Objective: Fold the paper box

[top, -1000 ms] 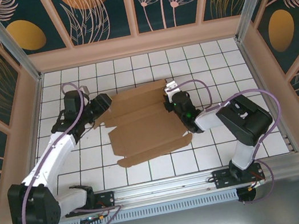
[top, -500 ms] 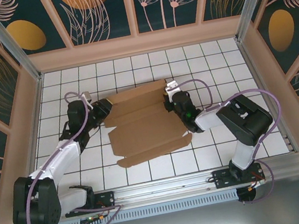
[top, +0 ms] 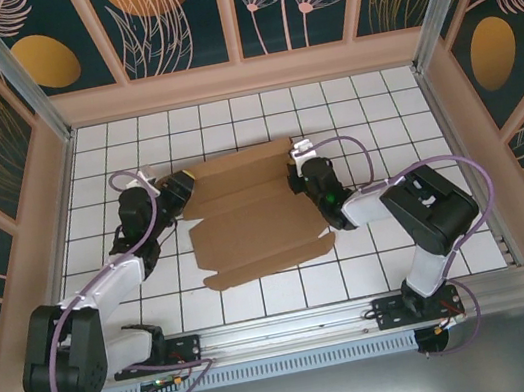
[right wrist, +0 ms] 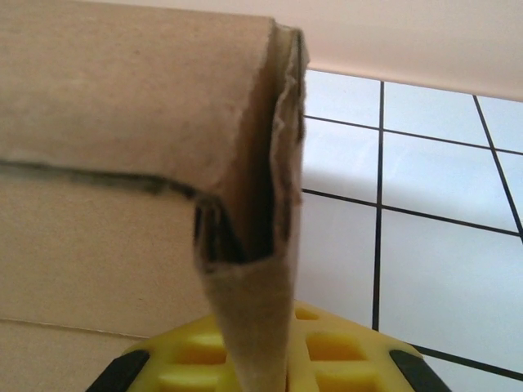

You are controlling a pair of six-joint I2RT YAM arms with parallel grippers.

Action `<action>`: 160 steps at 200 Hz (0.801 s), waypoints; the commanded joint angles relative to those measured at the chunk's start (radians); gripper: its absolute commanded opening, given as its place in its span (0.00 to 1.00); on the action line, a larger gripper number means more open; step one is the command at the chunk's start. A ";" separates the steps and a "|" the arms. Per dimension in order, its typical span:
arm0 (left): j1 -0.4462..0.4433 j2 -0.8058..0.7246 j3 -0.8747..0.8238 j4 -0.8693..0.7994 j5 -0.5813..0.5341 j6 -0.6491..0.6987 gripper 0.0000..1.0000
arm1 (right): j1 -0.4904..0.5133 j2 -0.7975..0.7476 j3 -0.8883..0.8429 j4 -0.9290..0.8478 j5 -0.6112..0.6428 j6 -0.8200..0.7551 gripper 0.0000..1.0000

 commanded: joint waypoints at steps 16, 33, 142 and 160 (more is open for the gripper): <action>0.025 -0.125 0.014 -0.139 -0.126 0.097 0.54 | -0.027 -0.052 0.009 -0.066 0.067 0.032 0.12; 0.025 -0.147 -0.007 -0.154 -0.125 0.093 0.41 | -0.029 -0.060 0.006 -0.075 0.069 0.031 0.11; -0.018 0.108 -0.027 -0.214 -0.103 0.137 0.10 | -0.031 -0.040 0.017 -0.084 0.051 0.040 0.10; -0.018 0.169 0.006 -0.225 -0.139 0.147 0.10 | -0.030 -0.039 0.017 -0.085 0.047 0.042 0.10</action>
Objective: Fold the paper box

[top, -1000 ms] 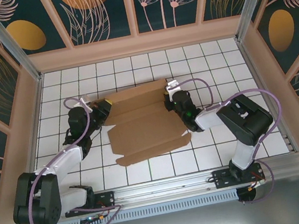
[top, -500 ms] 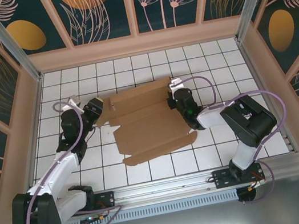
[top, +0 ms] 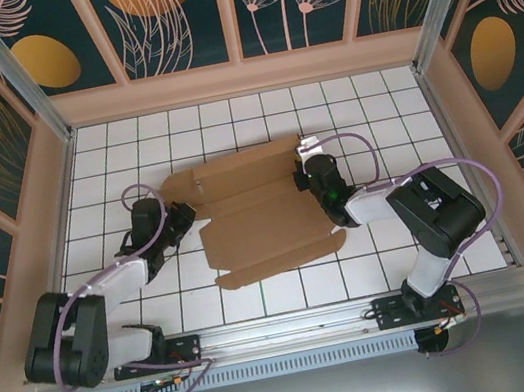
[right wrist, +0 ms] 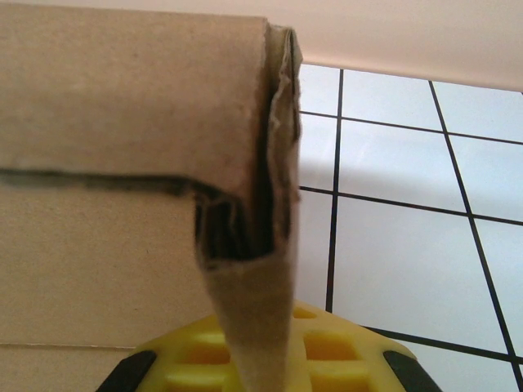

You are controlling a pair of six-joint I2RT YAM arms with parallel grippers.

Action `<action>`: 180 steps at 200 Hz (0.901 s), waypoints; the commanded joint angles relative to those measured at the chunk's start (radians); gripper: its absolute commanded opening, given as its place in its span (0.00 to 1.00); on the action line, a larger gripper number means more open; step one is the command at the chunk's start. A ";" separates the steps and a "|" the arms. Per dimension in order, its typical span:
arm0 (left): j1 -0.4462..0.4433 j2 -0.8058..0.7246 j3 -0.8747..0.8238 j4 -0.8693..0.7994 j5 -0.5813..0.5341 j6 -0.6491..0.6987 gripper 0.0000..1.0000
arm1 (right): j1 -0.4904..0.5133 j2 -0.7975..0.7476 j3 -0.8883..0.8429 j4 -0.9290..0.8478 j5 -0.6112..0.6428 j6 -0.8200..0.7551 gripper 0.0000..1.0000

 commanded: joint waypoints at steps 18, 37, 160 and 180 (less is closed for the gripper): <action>-0.006 0.117 0.098 -0.049 -0.093 0.054 0.13 | -0.008 -0.006 0.021 -0.027 0.004 0.022 0.10; -0.005 0.167 0.134 -0.061 -0.107 0.059 0.19 | -0.007 -0.006 0.021 -0.027 -0.001 0.022 0.10; -0.005 0.317 0.172 0.163 0.006 0.070 0.41 | 0.000 0.022 0.029 -0.021 -0.033 0.022 0.10; -0.008 0.298 0.162 0.176 -0.007 0.095 0.40 | 0.002 0.027 0.027 -0.017 -0.035 0.022 0.09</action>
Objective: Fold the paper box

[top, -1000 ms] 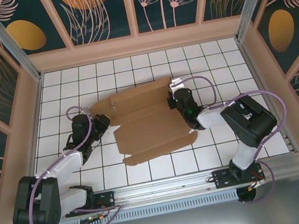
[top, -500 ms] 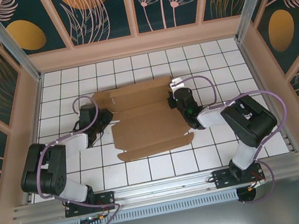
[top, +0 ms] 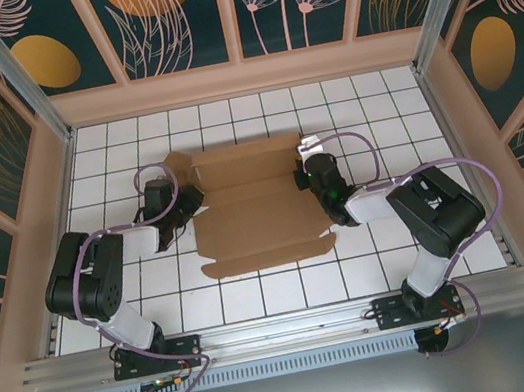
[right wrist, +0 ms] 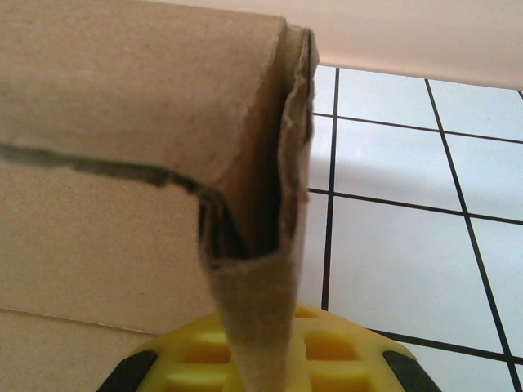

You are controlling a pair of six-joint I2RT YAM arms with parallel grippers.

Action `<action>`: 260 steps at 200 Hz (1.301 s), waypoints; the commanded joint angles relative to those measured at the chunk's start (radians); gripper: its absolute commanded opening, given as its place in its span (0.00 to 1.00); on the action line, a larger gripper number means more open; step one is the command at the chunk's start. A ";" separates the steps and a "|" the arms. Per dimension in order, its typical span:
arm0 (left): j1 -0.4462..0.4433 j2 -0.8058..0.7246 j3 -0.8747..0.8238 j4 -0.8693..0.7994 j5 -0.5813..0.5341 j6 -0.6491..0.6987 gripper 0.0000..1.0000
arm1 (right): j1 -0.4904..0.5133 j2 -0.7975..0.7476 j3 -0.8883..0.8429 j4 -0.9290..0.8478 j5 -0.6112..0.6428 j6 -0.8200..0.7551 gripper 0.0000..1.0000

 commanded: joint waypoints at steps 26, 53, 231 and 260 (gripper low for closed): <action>-0.024 -0.014 -0.033 0.139 0.079 0.029 0.38 | 0.004 0.025 0.019 -0.007 -0.036 0.017 0.09; -0.072 -0.002 -0.018 0.164 0.099 0.033 0.36 | 0.005 0.031 0.024 -0.011 -0.041 0.020 0.08; 0.140 -0.657 -0.046 -0.418 -0.212 0.231 0.46 | -0.043 0.026 0.064 -0.071 -0.072 -0.004 0.08; 0.225 -0.527 -0.009 -0.339 -0.167 0.229 0.46 | -0.044 0.024 0.067 -0.078 -0.086 -0.001 0.08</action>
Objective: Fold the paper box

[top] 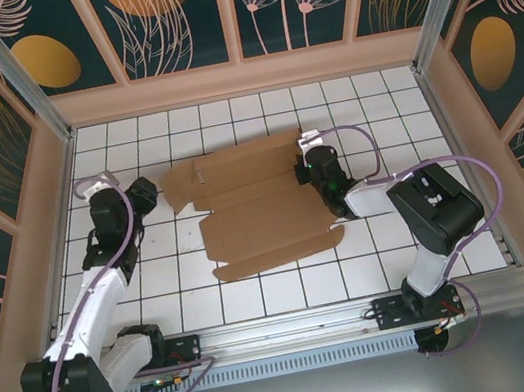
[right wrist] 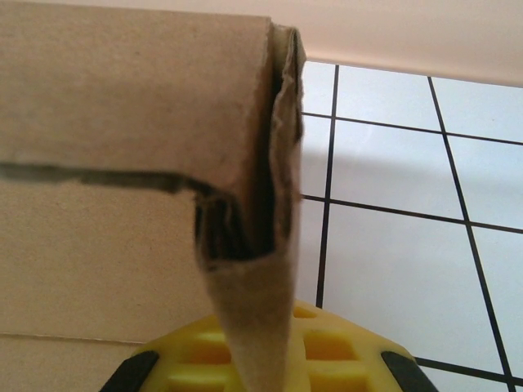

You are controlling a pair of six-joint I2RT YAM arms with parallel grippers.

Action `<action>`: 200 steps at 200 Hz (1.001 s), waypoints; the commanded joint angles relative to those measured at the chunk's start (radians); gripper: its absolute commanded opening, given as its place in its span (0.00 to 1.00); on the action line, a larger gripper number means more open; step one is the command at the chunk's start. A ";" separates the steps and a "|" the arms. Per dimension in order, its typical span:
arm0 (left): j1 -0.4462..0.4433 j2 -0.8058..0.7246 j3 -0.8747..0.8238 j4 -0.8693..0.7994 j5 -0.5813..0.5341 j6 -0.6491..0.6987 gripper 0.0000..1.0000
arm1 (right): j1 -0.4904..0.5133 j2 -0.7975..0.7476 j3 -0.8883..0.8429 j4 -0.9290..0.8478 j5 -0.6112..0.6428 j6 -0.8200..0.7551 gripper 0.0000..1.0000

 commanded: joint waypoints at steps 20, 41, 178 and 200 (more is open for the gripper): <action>0.061 0.217 0.095 0.021 0.102 0.137 0.46 | -0.004 0.007 0.013 -0.028 -0.050 0.002 0.08; 0.061 0.345 0.156 0.001 0.231 0.207 0.41 | -0.005 0.007 0.019 -0.037 -0.062 0.001 0.08; -0.104 0.245 0.004 0.049 0.380 0.102 0.48 | -0.038 0.040 0.051 -0.061 -0.078 0.033 0.08; -0.152 0.245 0.012 0.052 0.372 0.109 0.49 | -0.038 0.041 0.055 -0.065 -0.076 0.038 0.08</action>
